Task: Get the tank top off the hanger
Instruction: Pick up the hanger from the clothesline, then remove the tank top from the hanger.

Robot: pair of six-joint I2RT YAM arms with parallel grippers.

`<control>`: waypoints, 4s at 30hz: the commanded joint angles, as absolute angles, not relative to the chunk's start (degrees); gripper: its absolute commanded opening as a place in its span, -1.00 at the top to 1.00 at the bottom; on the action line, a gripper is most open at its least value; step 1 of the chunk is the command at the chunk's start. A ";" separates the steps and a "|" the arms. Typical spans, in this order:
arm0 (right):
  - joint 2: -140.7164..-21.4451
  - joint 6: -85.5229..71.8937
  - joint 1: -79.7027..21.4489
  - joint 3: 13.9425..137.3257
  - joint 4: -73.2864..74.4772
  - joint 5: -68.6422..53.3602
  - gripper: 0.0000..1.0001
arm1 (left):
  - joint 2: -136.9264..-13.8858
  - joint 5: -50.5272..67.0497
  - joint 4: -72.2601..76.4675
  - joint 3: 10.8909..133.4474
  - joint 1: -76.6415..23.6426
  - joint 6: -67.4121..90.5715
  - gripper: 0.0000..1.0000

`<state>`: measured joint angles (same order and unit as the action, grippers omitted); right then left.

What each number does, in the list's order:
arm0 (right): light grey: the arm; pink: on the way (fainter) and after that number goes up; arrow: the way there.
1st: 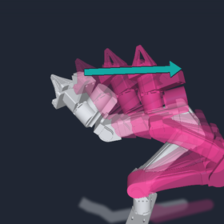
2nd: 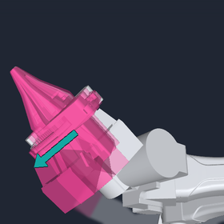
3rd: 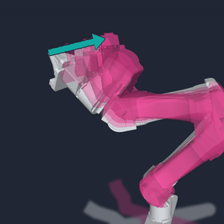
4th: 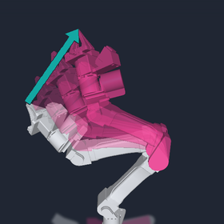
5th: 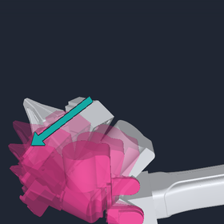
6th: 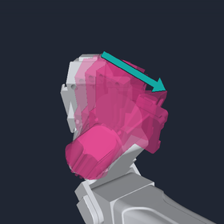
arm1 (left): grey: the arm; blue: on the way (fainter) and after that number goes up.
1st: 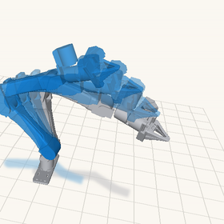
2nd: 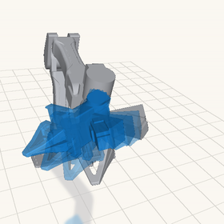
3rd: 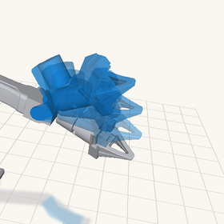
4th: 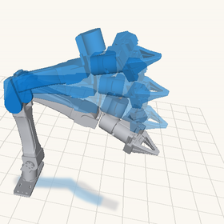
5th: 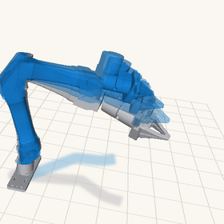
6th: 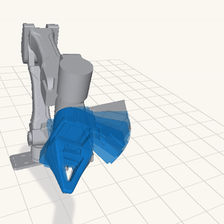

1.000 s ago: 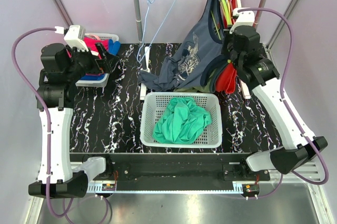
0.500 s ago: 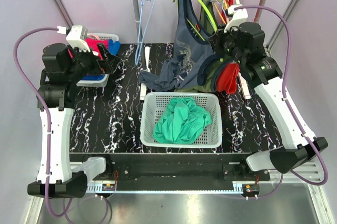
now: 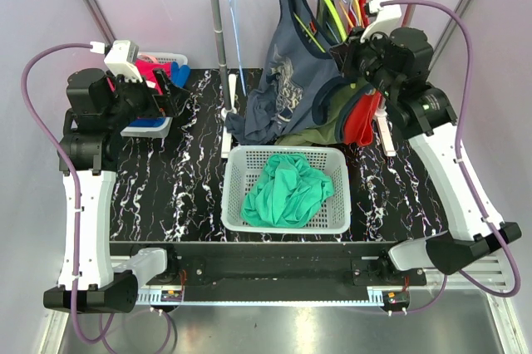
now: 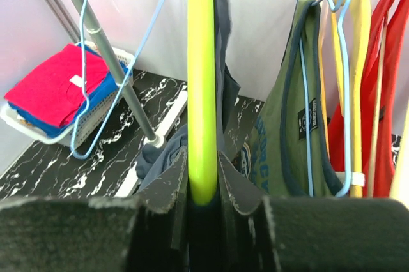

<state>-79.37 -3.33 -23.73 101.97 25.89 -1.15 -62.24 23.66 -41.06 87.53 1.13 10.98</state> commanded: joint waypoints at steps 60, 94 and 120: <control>-55.21 -3.26 -23.64 110.94 48.24 -27.68 1.00 | -57.40 35.67 -43.24 93.16 0.62 6.16 -0.98; -50.10 5.54 -23.73 86.31 47.99 -45.79 1.00 | -67.41 39.72 -44.20 95.09 -20.48 -15.38 -0.98; -53.96 3.08 -23.91 81.92 41.31 -47.82 1.00 | -73.21 46.32 -47.99 101.51 -29.44 -16.61 0.58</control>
